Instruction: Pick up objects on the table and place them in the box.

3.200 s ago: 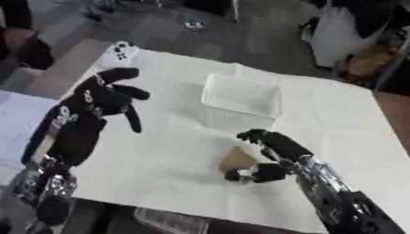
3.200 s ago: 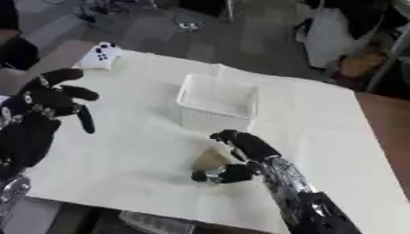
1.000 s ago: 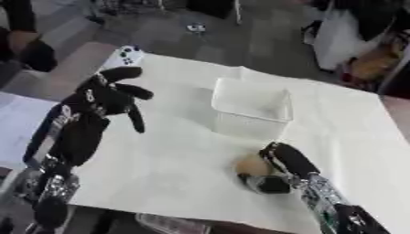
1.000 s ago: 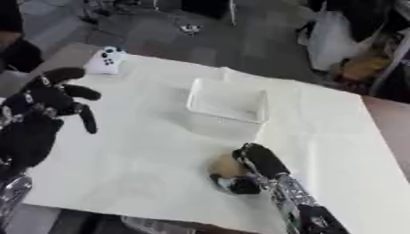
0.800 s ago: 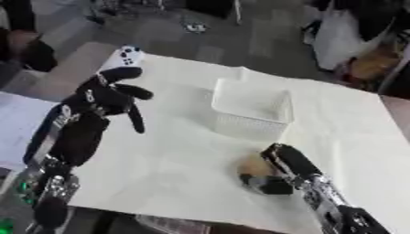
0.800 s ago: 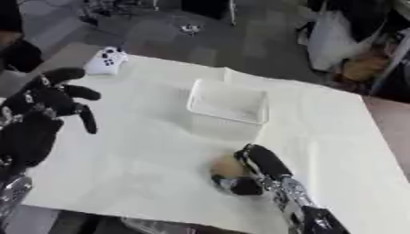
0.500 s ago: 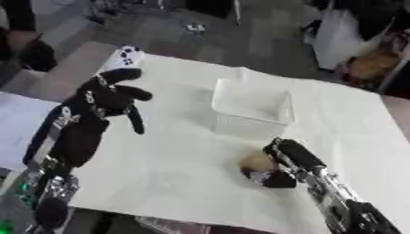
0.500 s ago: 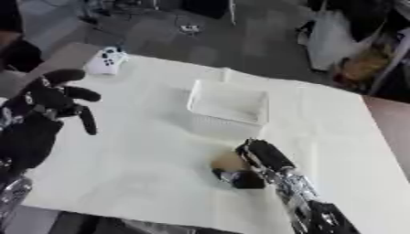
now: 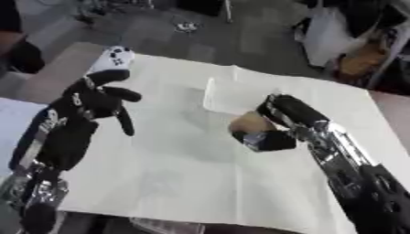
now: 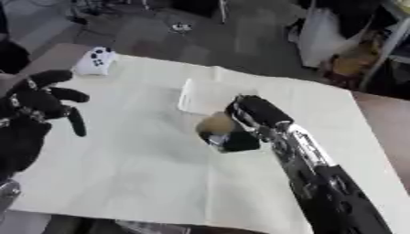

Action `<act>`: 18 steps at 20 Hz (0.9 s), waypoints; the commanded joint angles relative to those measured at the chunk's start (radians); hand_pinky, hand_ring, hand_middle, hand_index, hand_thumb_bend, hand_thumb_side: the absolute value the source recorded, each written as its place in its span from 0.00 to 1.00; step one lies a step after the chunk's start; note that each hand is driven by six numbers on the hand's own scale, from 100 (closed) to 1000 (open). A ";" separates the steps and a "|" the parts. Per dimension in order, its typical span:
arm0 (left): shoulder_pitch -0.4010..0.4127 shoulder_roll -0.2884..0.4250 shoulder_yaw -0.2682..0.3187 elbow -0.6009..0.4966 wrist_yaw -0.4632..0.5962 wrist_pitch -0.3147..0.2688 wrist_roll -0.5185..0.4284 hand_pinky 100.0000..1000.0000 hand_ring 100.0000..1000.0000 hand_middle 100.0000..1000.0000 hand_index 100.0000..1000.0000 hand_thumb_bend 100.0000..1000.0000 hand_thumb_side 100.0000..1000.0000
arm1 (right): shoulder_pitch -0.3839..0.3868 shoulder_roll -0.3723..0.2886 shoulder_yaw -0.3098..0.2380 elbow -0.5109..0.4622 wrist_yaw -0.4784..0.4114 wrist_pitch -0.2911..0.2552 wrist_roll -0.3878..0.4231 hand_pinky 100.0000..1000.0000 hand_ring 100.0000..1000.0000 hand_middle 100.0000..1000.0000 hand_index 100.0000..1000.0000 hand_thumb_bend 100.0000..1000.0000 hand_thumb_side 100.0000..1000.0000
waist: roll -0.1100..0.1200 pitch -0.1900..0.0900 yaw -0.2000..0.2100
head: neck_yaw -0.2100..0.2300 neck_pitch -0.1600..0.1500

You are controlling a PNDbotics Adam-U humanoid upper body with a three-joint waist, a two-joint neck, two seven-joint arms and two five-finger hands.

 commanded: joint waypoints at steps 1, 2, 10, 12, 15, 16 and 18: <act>-0.005 0.013 0.000 -0.018 0.001 0.001 0.003 0.33 0.74 0.85 0.72 0.95 0.67 | -0.045 -0.032 -0.011 -0.042 -0.013 0.016 0.015 0.00 0.00 0.00 0.22 0.40 0.70 | 0.007 -0.014 -0.001 | -0.015 -0.002; -0.006 0.013 0.000 -0.018 0.001 0.001 0.003 0.33 0.74 0.85 0.72 0.95 0.67 | -0.052 -0.035 -0.011 -0.044 -0.014 0.020 0.017 0.00 0.00 0.00 0.22 0.39 0.70 | 0.007 -0.014 0.000 | -0.016 -0.003; -0.024 0.008 0.000 -0.018 0.008 0.001 0.003 0.33 0.74 0.85 0.72 0.96 0.67 | -0.109 -0.039 -0.029 0.000 -0.022 0.023 -0.081 0.00 0.00 0.00 0.22 0.38 0.71 | 0.005 -0.004 0.010 | -0.020 -0.018; -0.034 0.005 0.000 -0.018 0.012 0.001 0.002 0.33 0.74 0.84 0.72 0.96 0.67 | -0.129 -0.037 -0.038 0.036 -0.017 0.011 -0.146 0.00 0.00 0.00 0.21 0.36 0.72 | 0.005 0.000 0.015 | -0.022 -0.025; -0.046 0.002 0.002 -0.018 0.020 -0.001 0.001 0.33 0.74 0.84 0.72 0.96 0.66 | -0.155 -0.032 -0.049 0.095 -0.006 -0.023 -0.254 0.00 0.00 0.00 0.19 0.36 0.72 | 0.005 0.006 0.022 | -0.021 -0.034; -0.050 0.000 0.002 -0.018 0.022 0.000 0.001 0.33 0.74 0.84 0.72 0.96 0.66 | -0.168 -0.032 -0.052 0.112 -0.002 -0.045 -0.300 0.00 0.00 0.00 0.20 0.36 0.72 | 0.005 0.010 0.023 | -0.018 -0.040; -0.061 -0.005 0.002 -0.018 0.025 0.001 -0.001 0.33 0.74 0.84 0.72 0.96 0.66 | -0.188 -0.025 -0.055 0.156 0.007 -0.094 -0.385 0.00 0.00 0.00 0.18 0.35 0.72 | 0.007 0.019 0.028 | -0.018 -0.054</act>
